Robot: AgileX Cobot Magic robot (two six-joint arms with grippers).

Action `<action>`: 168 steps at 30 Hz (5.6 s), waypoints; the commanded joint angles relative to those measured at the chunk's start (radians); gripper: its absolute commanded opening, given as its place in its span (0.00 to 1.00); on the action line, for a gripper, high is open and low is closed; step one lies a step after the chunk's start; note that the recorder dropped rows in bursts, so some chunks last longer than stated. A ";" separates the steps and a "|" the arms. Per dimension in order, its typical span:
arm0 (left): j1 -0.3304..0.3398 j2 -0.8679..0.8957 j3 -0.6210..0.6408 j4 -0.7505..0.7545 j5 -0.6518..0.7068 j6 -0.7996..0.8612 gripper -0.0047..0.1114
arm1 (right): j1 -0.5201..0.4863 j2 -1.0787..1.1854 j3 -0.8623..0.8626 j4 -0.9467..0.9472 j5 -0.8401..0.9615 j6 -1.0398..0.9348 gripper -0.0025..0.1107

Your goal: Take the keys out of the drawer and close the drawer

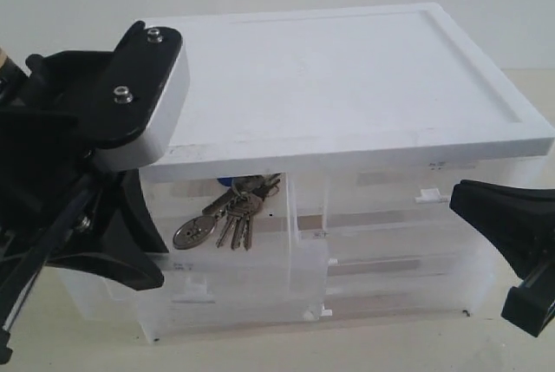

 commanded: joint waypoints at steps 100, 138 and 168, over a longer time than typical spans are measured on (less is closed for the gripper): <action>-0.011 -0.342 0.196 0.163 -0.424 -0.929 0.50 | -0.004 0.333 -0.113 -0.098 -0.264 -0.126 0.02; -0.011 -0.352 0.232 0.423 -0.442 -1.151 0.30 | 0.188 0.136 -0.079 -0.124 -0.058 -0.013 0.02; -0.075 -0.303 0.231 -0.063 -0.445 -0.424 0.42 | 0.455 0.155 -0.112 0.042 0.172 -0.124 0.02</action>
